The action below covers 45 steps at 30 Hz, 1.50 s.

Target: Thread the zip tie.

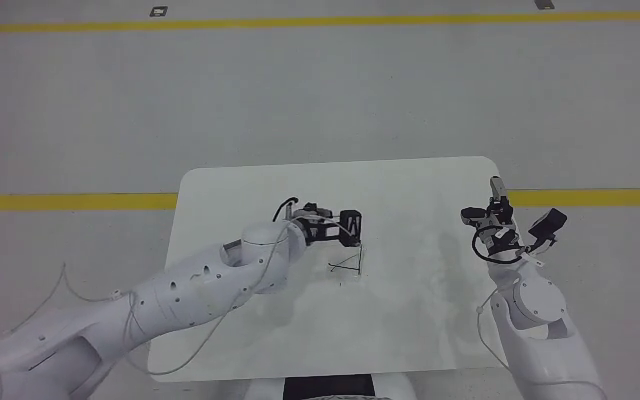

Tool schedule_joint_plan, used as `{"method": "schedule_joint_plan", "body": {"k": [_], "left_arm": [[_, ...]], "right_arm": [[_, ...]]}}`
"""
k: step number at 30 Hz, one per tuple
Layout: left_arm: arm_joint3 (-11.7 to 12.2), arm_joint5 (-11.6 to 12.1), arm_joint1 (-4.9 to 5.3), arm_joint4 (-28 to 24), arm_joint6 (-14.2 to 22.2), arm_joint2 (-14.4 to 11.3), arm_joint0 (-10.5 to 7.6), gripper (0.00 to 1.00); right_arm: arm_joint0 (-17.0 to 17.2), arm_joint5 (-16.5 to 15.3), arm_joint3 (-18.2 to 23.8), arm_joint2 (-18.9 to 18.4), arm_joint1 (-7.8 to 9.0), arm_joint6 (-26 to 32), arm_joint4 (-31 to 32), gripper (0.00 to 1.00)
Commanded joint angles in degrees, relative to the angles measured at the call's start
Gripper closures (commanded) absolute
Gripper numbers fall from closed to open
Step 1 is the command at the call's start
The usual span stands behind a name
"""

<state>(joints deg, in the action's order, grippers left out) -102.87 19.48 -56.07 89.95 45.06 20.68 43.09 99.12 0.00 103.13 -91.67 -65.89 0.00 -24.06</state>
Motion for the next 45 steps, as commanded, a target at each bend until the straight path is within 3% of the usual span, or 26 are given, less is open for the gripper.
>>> {"method": "schedule_joint_plan", "body": {"k": [1, 3, 5, 13, 16, 18, 23, 29, 32, 36, 42, 45], "left_arm": [[-0.3, 0.0, 1.47, 0.0, -2.4, 0.1, 0.22, 1.0], [-0.5, 0.0, 2.53, 0.0, -5.2, 0.1, 0.35, 1.0], [-1.2, 0.0, 3.51, 0.0, -5.8, -1.5, -0.86, 1.0], [-1.2, 0.0, 3.51, 0.0, -5.8, -1.5, -0.86, 1.0], [1.9, -1.8, 3.72, -2.0, -11.1, 0.2, 0.35, 1.0], [3.6, -2.9, 4.32, -3.9, -17.0, 2.2, 1.39, 1.0], [6.5, -1.2, 7.53, -2.8, -32.4, 7.5, 4.96, 1.0], [7.4, -0.2, 10.69, 0.0, -45.9, 12.5, 9.5, 1.0], [7.1, 0.0, 11.65, 0.0, -49.1, 13.0, 10.15, 1.0], [7.1, -0.1, 12.49, 0.0, -52.4, 12.3, 9.73, 1.0], [7.6, -3.2, 13.61, 0.0, -57.9, 10.9, 8.33, 1.0], [7.8, -3.9, 13.95, 0.0, -58.2, 10.6, 7.85, 1.0]], "right_arm": [[0.0, 0.0, 0.0, 0.0, 0.0, 0.0, 0.0, 0.0], [0.0, 0.0, 0.0, 0.0, 0.0, 0.0, 0.0, 0.0], [0.0, 0.0, 0.0, 0.0, 0.0, 0.0, 0.0, 0.0], [0.0, 0.0, 0.0, 0.0, 0.0, 0.0, 0.0, 0.0], [0.0, 0.0, 0.0, 0.0, 0.0, 0.0, 0.0, 0.0], [0.0, 0.0, 0.0, 0.0, 0.0, 0.0, 0.0, 0.0], [0.0, 0.0, 0.0, 0.0, 0.0, 0.0, 0.0, 0.0], [0.0, 0.0, 0.0, 0.0, 0.0, 0.0, 0.0, 0.0], [0.0, 0.0, 0.0, 0.0, 0.0, 0.0, 0.0, 0.0], [0.0, 0.0, 0.0, 0.0, 0.0, 0.0, 0.0, 0.0], [0.0, 0.0, 0.0, 0.0, 0.0, 0.0, 0.0, 0.0], [0.0, 0.0, 0.0, 0.0, 0.0, 0.0, 0.0, 0.0]]}}
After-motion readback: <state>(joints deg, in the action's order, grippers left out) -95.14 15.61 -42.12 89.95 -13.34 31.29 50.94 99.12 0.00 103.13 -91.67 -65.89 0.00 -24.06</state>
